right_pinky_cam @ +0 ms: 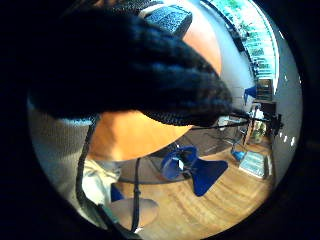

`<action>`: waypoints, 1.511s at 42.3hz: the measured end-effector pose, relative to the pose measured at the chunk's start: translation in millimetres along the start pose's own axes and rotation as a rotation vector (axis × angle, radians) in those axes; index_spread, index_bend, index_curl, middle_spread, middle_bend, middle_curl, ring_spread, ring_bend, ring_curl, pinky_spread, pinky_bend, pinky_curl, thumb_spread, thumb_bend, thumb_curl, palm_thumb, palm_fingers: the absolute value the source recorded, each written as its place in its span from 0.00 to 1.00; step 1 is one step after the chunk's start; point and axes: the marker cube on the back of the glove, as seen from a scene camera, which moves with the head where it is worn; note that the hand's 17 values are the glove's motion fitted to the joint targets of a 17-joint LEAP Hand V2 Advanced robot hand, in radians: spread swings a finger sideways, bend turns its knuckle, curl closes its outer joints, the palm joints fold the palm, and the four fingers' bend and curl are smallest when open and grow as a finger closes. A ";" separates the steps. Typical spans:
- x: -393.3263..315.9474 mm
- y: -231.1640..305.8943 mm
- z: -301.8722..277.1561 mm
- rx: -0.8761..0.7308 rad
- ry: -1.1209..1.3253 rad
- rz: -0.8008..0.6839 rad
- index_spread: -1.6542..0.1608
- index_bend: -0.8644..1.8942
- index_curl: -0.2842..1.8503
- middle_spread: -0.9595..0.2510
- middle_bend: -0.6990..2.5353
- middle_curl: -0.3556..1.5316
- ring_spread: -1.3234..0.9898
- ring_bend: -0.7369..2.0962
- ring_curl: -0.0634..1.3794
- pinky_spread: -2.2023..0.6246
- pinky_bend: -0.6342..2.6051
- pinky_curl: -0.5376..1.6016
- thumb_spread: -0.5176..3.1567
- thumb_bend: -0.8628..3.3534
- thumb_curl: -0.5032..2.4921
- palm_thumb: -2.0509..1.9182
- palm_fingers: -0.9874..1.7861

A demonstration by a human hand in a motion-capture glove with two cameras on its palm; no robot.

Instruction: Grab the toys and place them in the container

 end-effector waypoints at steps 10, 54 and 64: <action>11.6 17.4 15.9 0.024 -0.072 0.052 0.75 0.37 0.28 0.83 0.25 0.29 0.62 0.30 0.22 0.82 0.56 0.42 0.54 0.20 0.31 0.57 0.26; 24.2 30.1 34.1 0.061 -0.054 0.089 0.74 0.38 0.30 0.83 0.25 0.27 0.61 0.31 0.14 0.82 0.54 0.41 0.53 0.20 0.29 0.57 0.28; 24.8 33.1 27.1 0.083 -0.055 0.102 0.74 0.38 0.30 0.83 0.25 0.26 0.61 0.31 0.13 0.82 0.53 0.41 0.53 0.20 0.29 0.57 0.28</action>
